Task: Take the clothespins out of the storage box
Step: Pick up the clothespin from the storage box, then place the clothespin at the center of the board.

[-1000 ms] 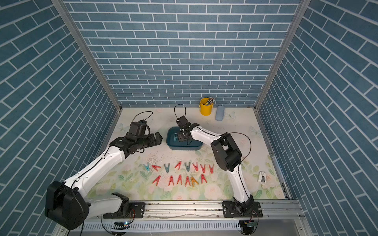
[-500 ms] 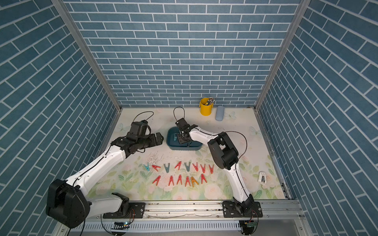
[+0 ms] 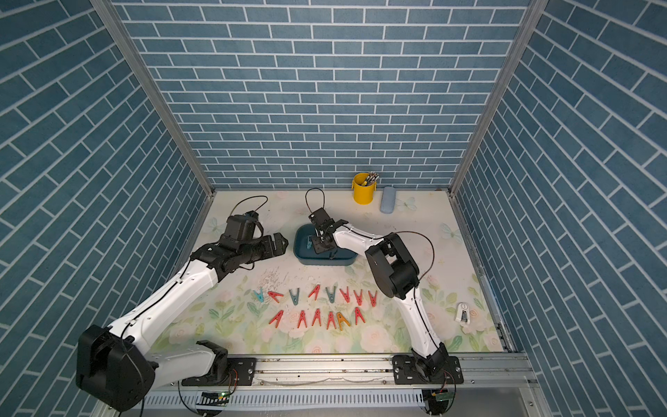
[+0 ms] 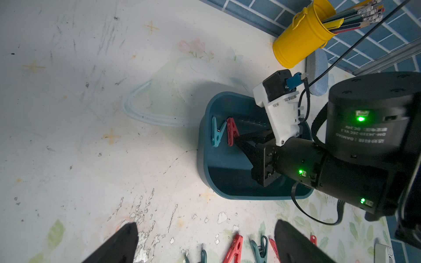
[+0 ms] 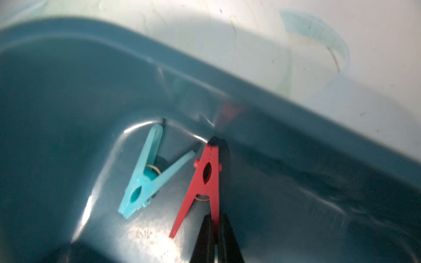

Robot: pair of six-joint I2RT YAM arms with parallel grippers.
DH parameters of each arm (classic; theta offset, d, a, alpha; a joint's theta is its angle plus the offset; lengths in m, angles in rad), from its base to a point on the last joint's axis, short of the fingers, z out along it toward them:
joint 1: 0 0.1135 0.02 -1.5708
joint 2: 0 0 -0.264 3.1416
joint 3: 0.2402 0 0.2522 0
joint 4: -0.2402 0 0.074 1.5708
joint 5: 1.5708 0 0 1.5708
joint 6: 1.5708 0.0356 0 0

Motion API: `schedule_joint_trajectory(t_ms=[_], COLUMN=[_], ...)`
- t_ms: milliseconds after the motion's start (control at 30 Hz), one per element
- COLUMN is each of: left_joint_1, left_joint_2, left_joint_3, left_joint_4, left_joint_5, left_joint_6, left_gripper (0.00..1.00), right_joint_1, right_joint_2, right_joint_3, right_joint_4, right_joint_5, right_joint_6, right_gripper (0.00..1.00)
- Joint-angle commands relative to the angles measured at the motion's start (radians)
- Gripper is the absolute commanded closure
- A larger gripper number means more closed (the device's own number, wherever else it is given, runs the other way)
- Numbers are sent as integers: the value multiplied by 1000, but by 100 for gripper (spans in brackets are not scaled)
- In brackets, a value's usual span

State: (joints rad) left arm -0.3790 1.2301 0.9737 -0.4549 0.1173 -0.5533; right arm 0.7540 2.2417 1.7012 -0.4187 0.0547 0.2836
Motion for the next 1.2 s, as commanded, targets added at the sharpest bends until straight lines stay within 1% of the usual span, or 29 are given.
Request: schedule_joint_trajectory(t_ms=[0,233,433,567,800,1000,1167], left_joint_1=[5,3,-11,-35,-103,-167,-204], left_joint_2=[-21,-27,-17,-3,32,69,91], left_joint_3=[-8,-12,-17,-13,-12,4,14], left_joint_4=[-1,36,78,94,125,145,151], left_joint_5=[34,97,143,160,162,139,114], left_joint_6=[4,18,19,24,14,-8,-23], left_gripper=[1,0,0,0,0,0,0], right_joint_1=[-2,3,25,50,113,184,226], right_joint_2=[-119,-292,-485,-619,-853,-1008,-1136], right_joint_3=[-46,-196,-394,-542,-801,-961,-1083], right_joint_4=[-5,9,19,19,4,-66,-104], right_joint_5=[11,11,41,68,116,159,169], right_joint_6=[36,104,173,225,346,449,550], right_gripper=[100,100,100,100,100,100,100])
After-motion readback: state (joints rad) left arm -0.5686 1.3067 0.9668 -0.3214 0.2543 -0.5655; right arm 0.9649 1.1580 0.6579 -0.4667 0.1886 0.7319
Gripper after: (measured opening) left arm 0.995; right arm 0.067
